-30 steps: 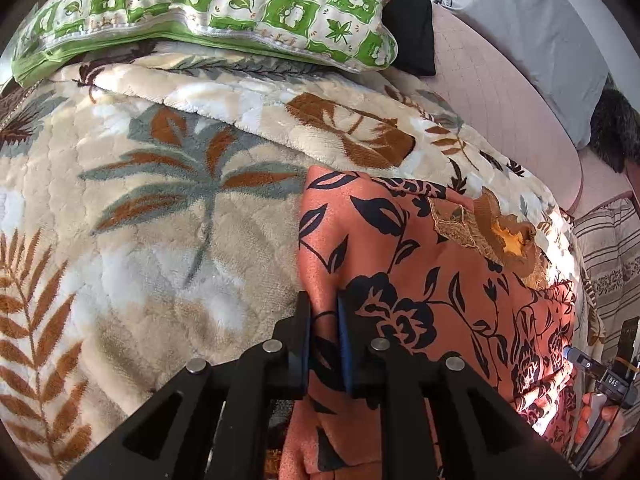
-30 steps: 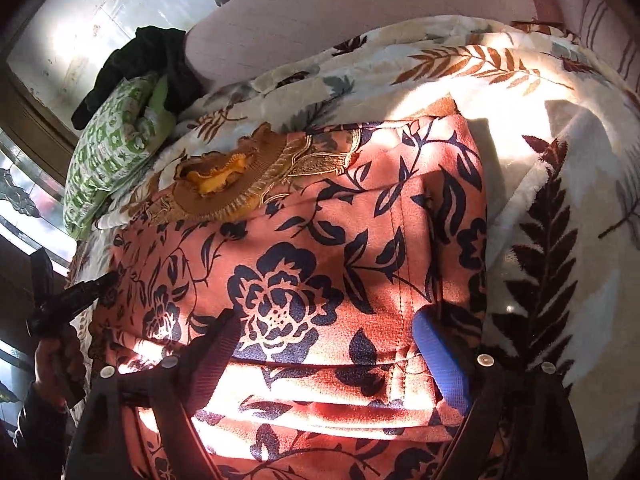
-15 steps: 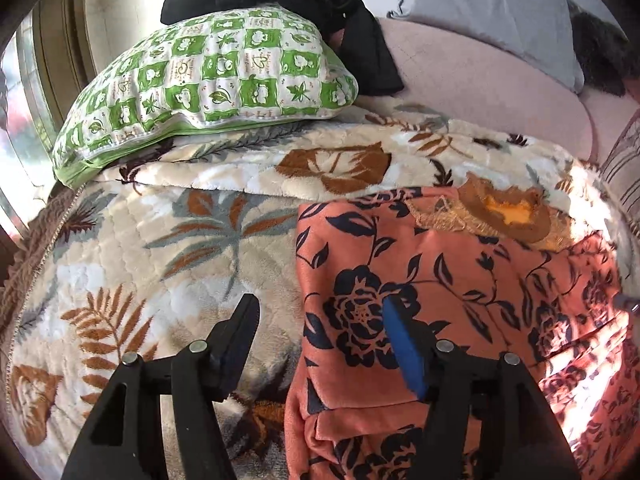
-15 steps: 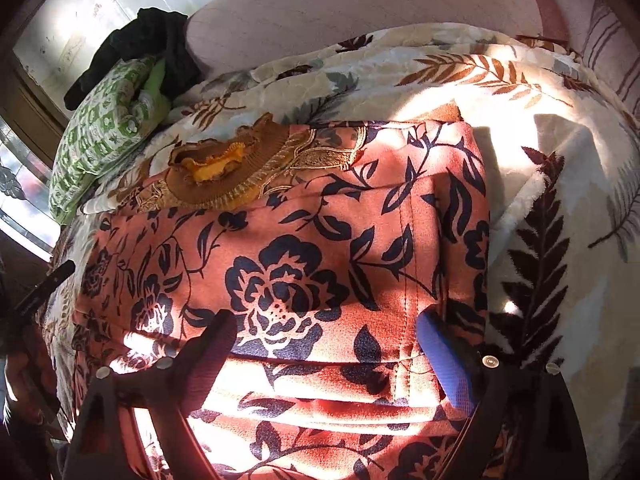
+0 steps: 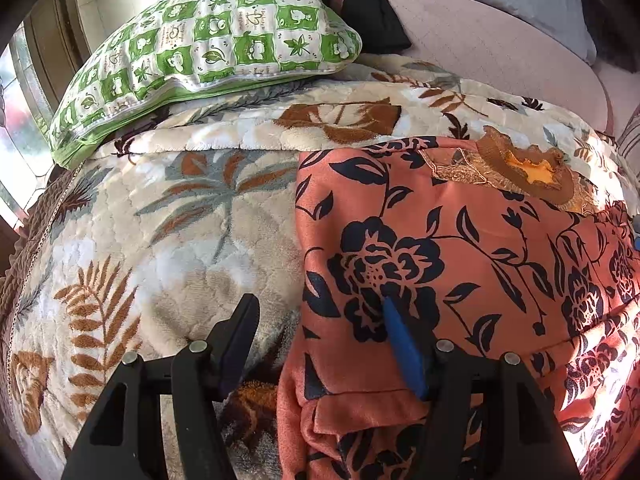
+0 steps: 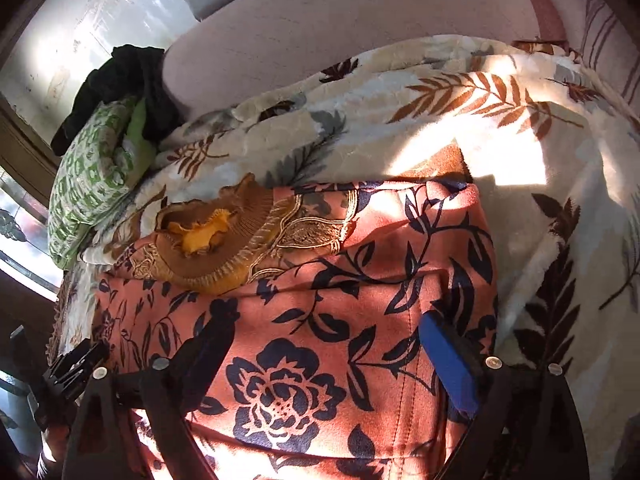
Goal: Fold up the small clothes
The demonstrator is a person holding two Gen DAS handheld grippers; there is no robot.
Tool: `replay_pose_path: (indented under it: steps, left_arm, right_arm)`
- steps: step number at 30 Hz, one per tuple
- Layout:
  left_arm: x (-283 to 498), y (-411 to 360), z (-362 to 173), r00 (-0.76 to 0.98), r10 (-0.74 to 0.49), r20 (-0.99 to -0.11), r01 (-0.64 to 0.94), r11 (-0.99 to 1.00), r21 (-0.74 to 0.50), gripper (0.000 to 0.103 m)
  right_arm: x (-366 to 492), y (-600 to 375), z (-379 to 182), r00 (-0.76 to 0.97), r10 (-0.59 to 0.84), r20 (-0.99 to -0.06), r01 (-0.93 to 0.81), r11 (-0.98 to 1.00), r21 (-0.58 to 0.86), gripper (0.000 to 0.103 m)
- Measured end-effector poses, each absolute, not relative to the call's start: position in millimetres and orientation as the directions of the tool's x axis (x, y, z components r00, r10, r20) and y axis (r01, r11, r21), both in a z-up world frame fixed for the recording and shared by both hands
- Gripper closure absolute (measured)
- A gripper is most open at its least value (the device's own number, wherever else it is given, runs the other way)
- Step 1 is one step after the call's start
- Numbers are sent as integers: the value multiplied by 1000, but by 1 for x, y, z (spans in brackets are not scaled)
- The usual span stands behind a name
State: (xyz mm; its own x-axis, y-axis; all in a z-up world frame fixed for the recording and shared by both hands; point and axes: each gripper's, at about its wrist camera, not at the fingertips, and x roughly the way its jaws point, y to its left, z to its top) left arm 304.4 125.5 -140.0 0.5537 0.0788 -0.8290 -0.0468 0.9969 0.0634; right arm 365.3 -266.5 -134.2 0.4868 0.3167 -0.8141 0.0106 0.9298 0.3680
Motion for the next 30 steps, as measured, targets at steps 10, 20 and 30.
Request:
replay_pose_path:
  steps: [10,20,30]
  left_arm:
    - [235,132,-80,612,88,-786,-56,996,68,38]
    - [112,150,-48,651,15,-759,-49,999,-22,13]
    - [17,199,-133,469,-85,-879,-140,976,-169,13]
  right_arm:
    - [210,-322,-90,567,329,-755,68,895,441,8]
    - [69,-394,-83,530,341,-777,131,872,472,8]
    - [27,-401,-139,368,553,-748,97,777,622,8]
